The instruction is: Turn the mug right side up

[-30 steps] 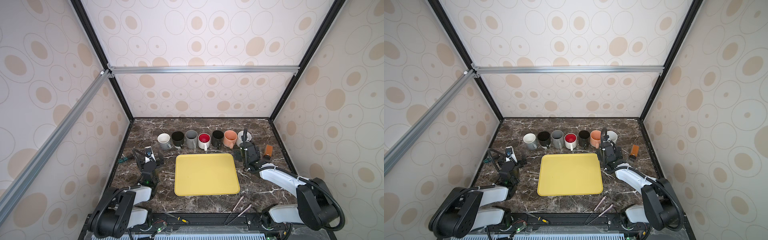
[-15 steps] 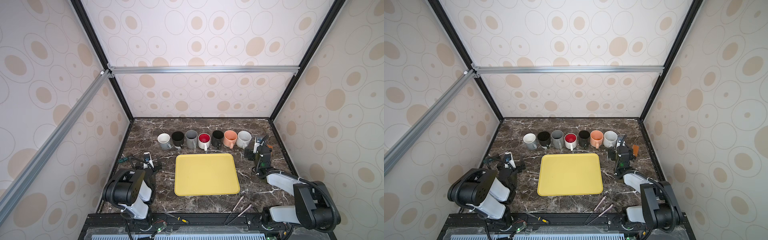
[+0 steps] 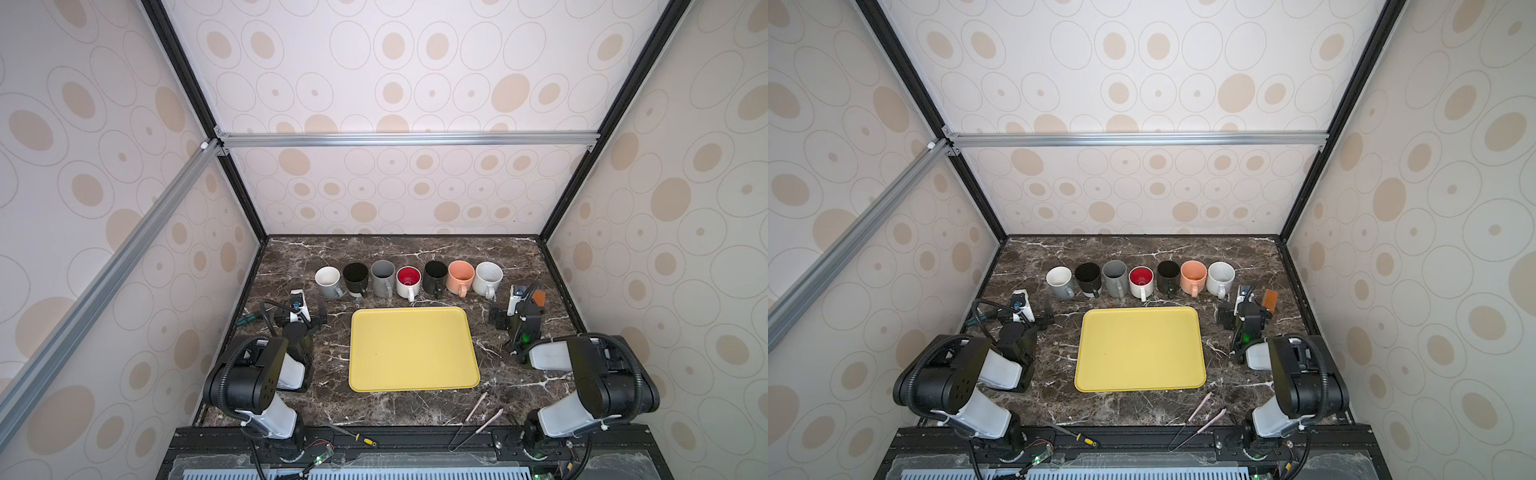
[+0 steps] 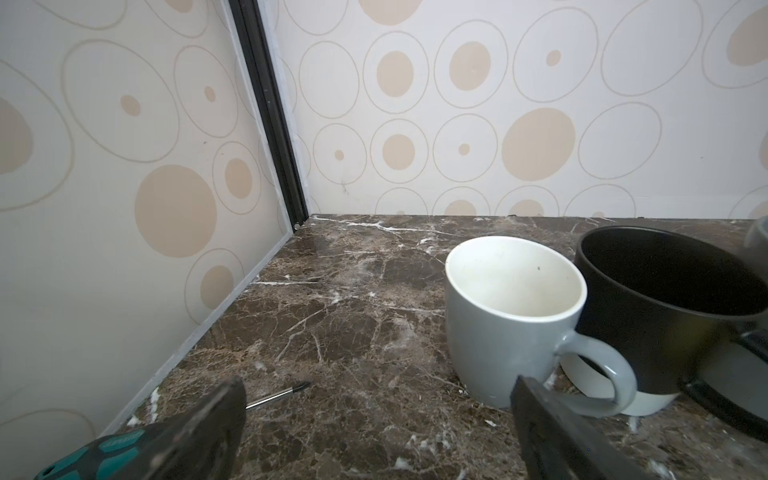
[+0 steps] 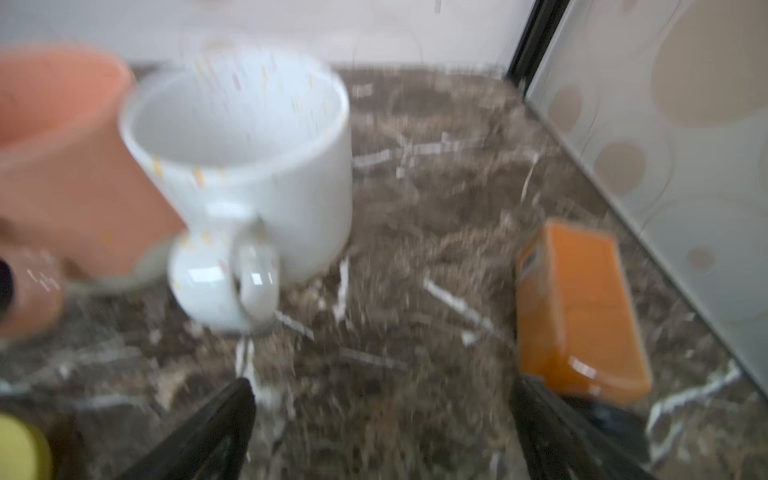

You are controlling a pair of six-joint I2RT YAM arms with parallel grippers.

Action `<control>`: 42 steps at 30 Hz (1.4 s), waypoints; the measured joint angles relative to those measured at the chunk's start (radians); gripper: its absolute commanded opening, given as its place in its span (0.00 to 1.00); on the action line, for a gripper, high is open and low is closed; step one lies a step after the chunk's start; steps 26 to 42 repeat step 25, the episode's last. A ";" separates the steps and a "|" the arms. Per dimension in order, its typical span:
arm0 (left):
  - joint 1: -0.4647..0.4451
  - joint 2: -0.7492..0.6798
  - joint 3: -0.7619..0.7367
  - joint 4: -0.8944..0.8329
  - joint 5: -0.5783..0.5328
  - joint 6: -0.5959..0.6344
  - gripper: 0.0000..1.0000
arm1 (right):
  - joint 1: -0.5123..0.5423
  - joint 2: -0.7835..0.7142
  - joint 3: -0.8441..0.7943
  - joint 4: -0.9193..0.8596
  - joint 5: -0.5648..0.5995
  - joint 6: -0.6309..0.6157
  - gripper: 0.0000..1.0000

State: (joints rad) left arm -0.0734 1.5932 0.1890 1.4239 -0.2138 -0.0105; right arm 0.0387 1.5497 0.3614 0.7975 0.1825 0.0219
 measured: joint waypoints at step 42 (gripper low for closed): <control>0.034 0.000 0.040 -0.097 0.082 -0.001 1.00 | 0.008 0.000 0.044 0.005 -0.054 -0.013 1.00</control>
